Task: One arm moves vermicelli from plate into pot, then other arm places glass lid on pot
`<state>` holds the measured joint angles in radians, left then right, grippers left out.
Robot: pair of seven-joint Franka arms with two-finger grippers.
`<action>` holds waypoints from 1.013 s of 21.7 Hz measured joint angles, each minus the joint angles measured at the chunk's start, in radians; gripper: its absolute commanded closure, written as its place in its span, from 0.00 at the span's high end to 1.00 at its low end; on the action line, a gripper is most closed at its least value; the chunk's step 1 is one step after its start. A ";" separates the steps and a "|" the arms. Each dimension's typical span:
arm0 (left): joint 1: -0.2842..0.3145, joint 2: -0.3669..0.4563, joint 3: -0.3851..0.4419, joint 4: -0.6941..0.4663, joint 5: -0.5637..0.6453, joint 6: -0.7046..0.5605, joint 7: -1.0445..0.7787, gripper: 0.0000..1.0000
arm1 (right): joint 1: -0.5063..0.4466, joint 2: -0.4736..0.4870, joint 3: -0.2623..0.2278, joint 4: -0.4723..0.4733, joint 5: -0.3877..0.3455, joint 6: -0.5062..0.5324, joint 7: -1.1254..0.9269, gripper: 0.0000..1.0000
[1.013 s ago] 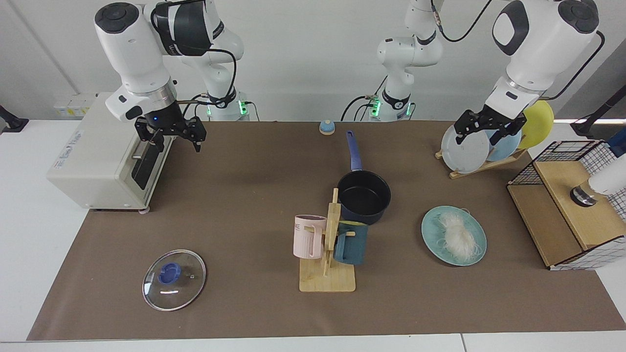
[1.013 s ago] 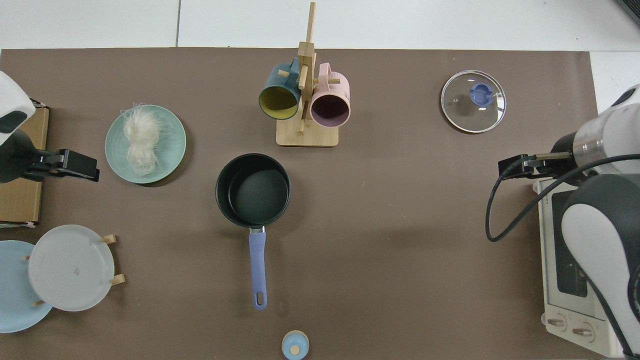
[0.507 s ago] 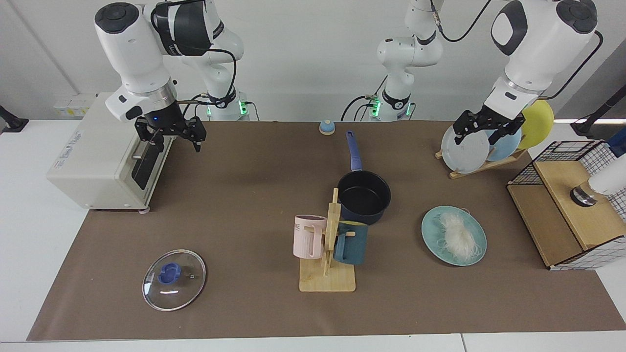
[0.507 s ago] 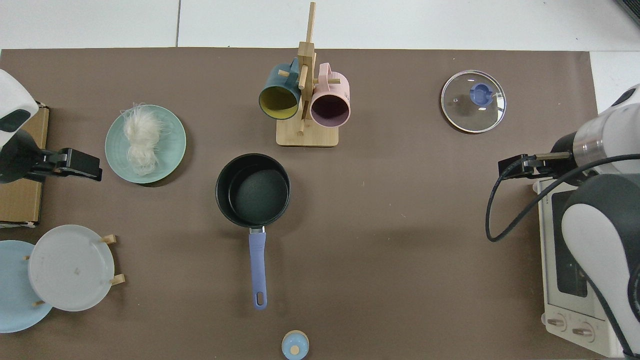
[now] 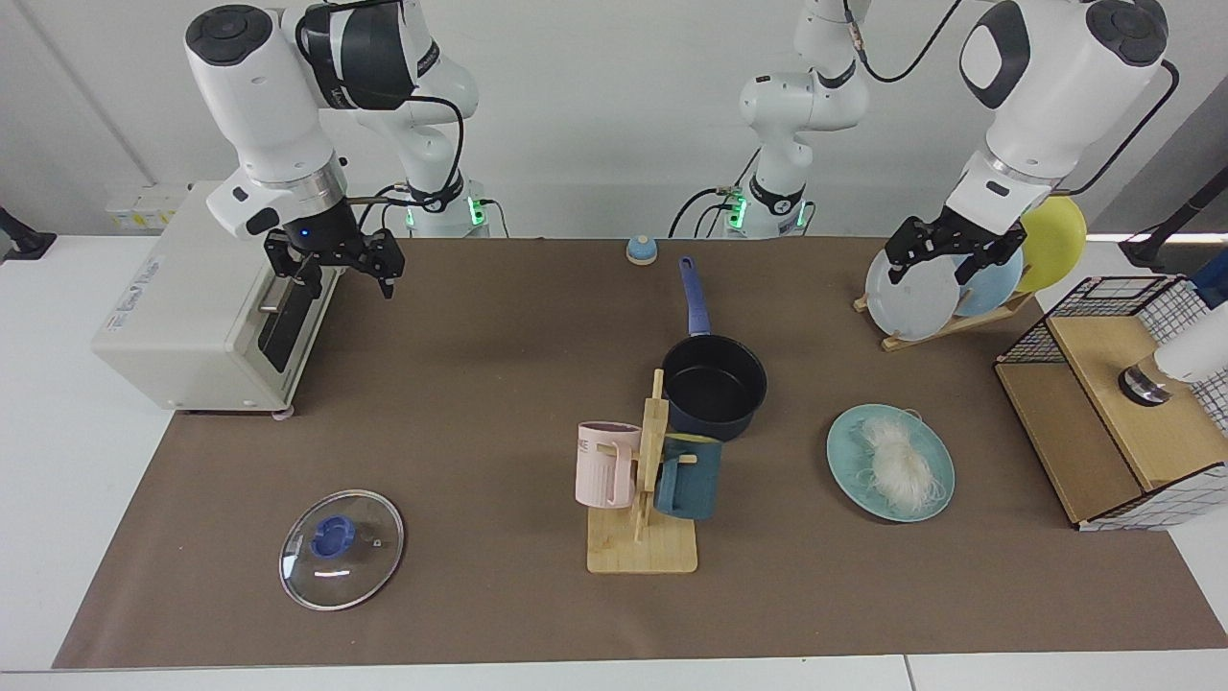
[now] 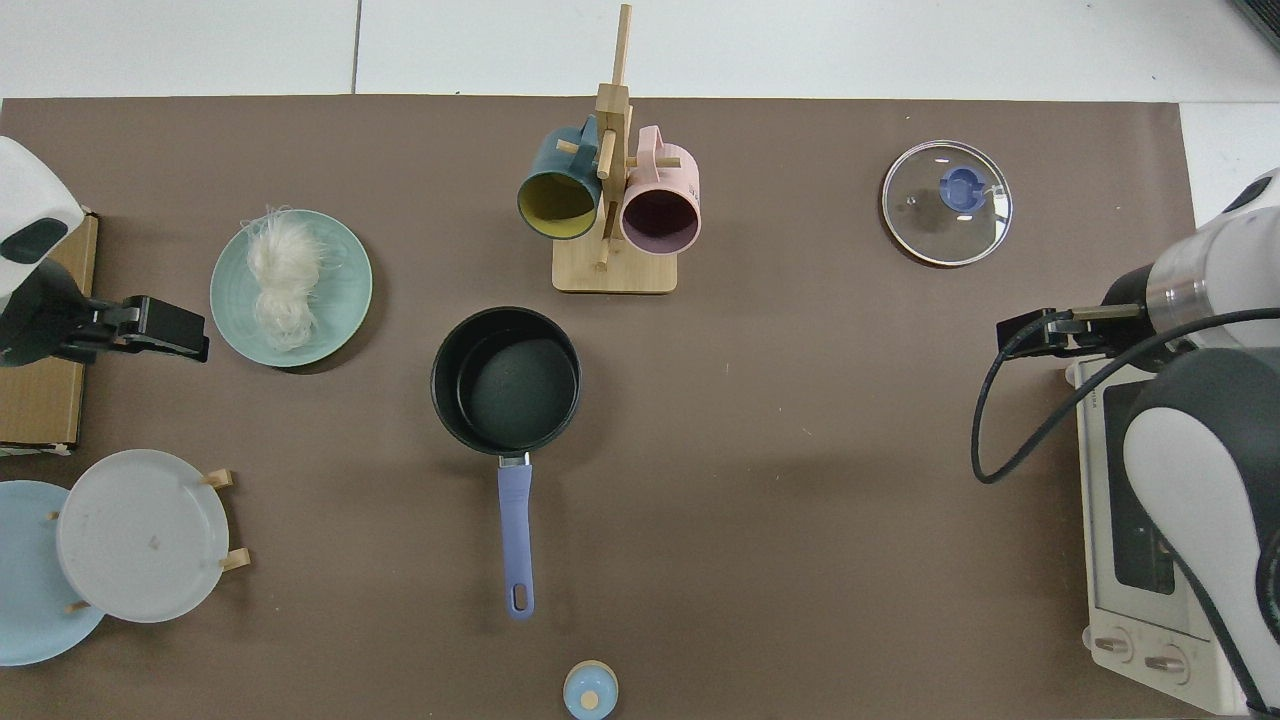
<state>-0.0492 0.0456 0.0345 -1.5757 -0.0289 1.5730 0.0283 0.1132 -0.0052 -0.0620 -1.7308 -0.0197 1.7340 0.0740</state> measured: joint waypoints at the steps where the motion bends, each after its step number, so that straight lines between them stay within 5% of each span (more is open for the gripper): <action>1: 0.000 0.000 0.000 0.000 0.000 0.000 0.000 1.00 | 0.000 0.000 0.000 0.000 0.000 0.000 0.000 1.00; 22: 0.000 0.021 0.000 0.011 0.000 0.007 -0.001 1.00 | -0.002 0.000 -0.002 0.000 0.000 0.000 0.000 1.00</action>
<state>-0.0492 0.0669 0.0349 -1.5652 -0.0286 1.5800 0.0275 0.1117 -0.0052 -0.0640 -1.7308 -0.0197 1.7340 0.0740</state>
